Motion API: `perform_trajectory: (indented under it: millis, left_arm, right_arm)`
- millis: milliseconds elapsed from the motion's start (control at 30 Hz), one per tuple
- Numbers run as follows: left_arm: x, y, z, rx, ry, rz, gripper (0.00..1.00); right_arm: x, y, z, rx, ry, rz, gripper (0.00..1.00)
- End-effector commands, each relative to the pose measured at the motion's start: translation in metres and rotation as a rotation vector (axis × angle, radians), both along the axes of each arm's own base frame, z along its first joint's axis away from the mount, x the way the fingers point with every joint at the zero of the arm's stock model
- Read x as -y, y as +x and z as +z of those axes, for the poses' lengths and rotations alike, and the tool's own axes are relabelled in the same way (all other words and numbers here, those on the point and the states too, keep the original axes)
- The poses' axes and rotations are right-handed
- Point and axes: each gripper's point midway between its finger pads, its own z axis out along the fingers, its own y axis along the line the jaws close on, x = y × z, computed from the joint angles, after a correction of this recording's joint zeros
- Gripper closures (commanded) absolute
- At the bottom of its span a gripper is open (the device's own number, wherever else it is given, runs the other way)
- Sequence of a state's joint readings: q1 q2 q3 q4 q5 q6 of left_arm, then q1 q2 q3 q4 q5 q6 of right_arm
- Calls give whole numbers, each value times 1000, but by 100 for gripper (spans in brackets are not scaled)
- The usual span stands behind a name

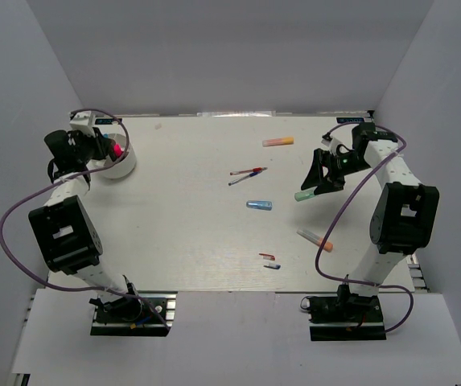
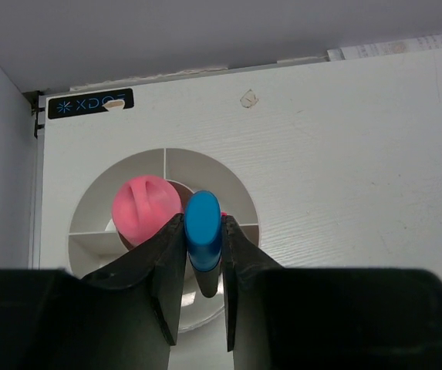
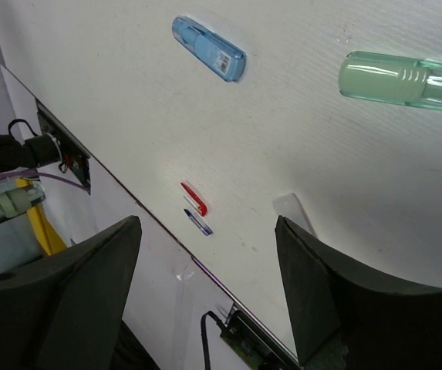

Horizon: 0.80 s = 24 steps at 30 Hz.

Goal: Sort the stationery into containers
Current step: Place the stationery into the container, then grab a piece of stationery with the right arm

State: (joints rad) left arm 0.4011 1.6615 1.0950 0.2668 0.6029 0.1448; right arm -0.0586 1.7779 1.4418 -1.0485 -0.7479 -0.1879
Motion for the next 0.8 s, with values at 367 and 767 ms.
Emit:
perform_trajectory:
  millis: [367, 767]
  left_arm:
    - [3, -4, 40, 87, 34, -11, 40]
    - [102, -50, 64, 51, 222, -427, 33]
  right_arm:
    - [32, -23, -20, 86, -205, 114, 29]
    - [66, -81, -52, 89, -468, 379, 57]
